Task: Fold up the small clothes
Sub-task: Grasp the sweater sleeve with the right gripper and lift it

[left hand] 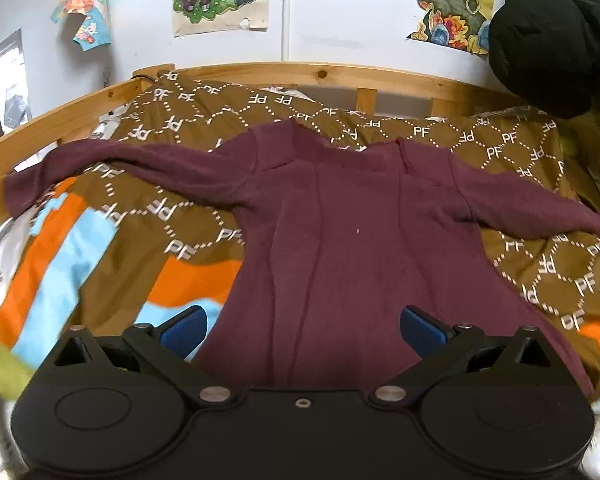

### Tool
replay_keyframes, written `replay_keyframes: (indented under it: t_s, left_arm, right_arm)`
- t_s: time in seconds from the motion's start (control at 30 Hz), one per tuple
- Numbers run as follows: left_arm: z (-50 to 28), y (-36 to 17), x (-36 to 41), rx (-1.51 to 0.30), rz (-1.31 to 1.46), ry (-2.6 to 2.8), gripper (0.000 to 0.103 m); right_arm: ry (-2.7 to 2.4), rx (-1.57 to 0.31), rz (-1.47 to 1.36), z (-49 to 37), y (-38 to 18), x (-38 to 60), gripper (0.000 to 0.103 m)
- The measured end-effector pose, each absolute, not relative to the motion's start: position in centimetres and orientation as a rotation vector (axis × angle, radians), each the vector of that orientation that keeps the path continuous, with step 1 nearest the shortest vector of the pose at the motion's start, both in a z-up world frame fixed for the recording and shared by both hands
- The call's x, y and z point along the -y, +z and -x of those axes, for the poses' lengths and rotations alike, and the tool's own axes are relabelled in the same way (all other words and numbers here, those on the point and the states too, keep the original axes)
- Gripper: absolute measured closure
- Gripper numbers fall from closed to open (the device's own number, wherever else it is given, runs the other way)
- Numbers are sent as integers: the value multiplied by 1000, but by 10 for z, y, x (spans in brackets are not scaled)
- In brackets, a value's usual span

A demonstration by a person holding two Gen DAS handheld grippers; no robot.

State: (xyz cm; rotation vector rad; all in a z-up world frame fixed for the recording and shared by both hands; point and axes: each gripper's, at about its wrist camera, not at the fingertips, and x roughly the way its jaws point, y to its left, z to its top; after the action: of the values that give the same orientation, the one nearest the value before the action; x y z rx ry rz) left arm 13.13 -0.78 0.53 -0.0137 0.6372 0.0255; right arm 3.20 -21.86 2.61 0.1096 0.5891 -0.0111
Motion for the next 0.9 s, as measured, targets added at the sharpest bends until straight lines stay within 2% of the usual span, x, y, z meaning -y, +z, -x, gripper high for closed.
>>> replay_keyframes:
  t_s: [0.27,0.5,0.67,0.9]
  left_arm:
    - [-188,-25,24,-572,3,34,1]
    - [-190,-49,21,-539,-41,-1,1]
    - [-190,-53,22,-533,-63,-38,1]
    - [-192,-60,20,-560,-61,-59,1]
  right_arm:
    - [-131,-475,-96,-72,29,276,0]
    - [-220,-446,-209,-121,17,354,1]
    - [-277,-511,-6,-175,22,399,13]
    - [-174,-753,138,-236,13,441,14]
